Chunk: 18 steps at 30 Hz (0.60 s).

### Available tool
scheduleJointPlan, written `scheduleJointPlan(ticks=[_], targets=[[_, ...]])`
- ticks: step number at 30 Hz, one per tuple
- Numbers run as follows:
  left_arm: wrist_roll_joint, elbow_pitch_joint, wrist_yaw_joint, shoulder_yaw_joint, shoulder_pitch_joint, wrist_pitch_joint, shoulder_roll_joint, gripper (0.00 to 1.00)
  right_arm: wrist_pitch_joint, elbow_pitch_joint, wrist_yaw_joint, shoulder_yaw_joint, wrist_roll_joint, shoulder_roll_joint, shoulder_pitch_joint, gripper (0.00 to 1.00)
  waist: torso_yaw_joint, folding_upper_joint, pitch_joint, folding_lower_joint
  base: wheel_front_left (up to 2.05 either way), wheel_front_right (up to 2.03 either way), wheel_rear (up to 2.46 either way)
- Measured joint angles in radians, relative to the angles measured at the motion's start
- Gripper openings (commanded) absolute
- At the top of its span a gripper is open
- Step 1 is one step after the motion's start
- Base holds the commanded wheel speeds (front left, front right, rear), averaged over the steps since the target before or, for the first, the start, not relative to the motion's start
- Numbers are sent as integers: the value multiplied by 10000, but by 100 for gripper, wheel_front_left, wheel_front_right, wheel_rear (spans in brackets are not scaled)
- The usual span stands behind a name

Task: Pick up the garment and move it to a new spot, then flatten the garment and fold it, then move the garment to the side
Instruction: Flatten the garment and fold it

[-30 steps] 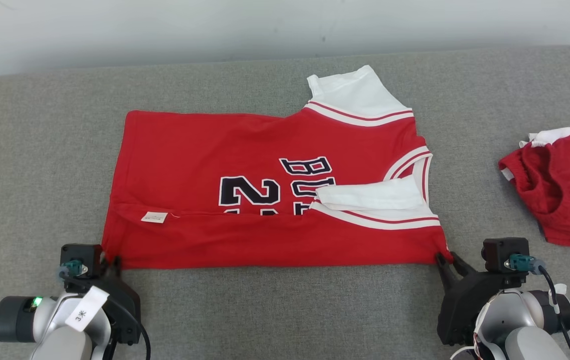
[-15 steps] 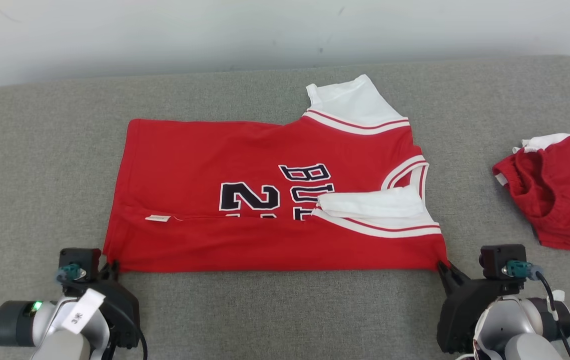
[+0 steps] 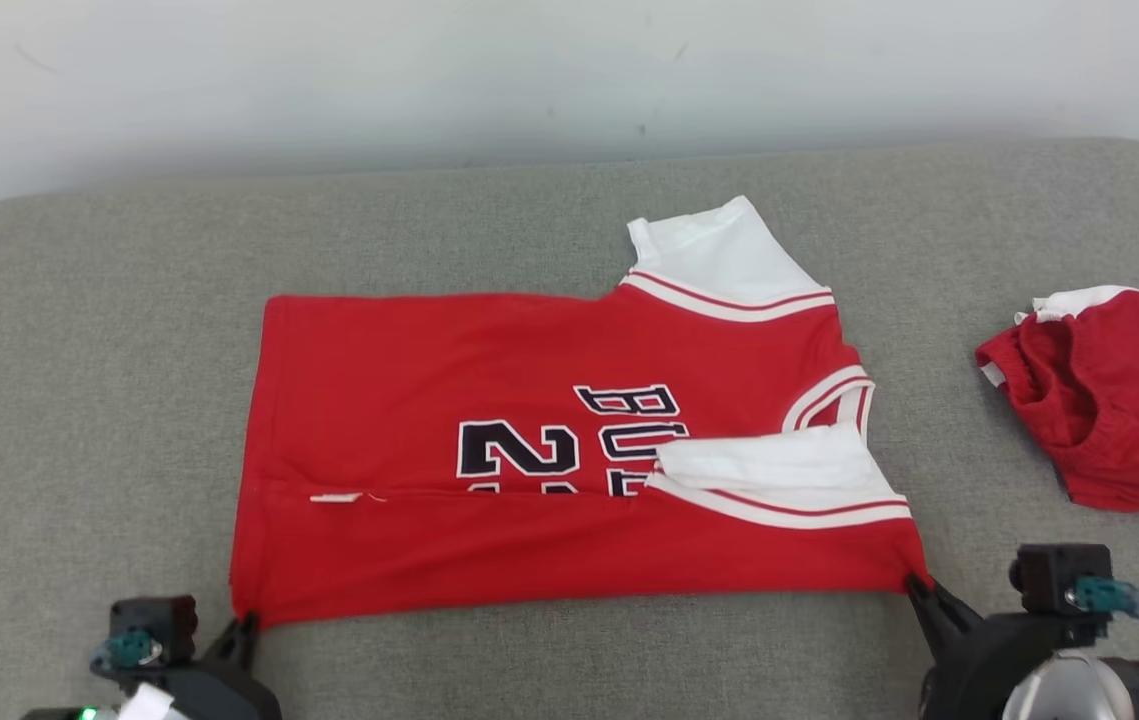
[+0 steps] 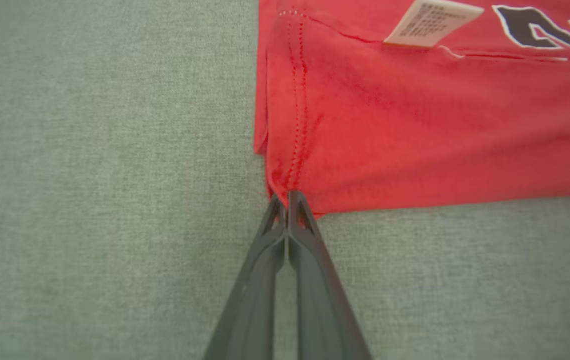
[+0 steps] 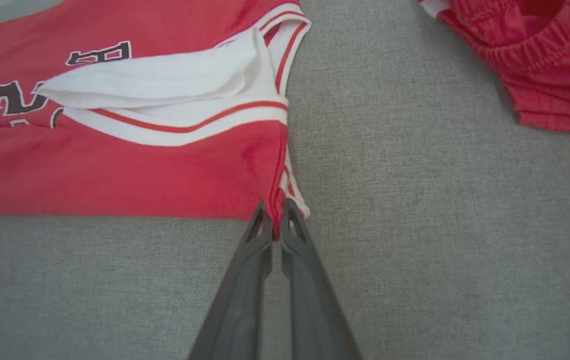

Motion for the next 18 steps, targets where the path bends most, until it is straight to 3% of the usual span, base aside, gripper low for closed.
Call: scheduleJointPlan(ticks=[3, 18], targets=[[-104, -412, -171, -48, 364, 136, -10, 0, 117, -470, 69, -221, 403, -27, 500, 0, 48, 0, -51, 0, 0, 0, 0], [-633, -2556, -163, 2, 2110, 1189, 228, 0, 1076, -2299, 54, -811, 1152, -244, 2266, 0, 185, 0, -284, 0, 0, 0, 0]])
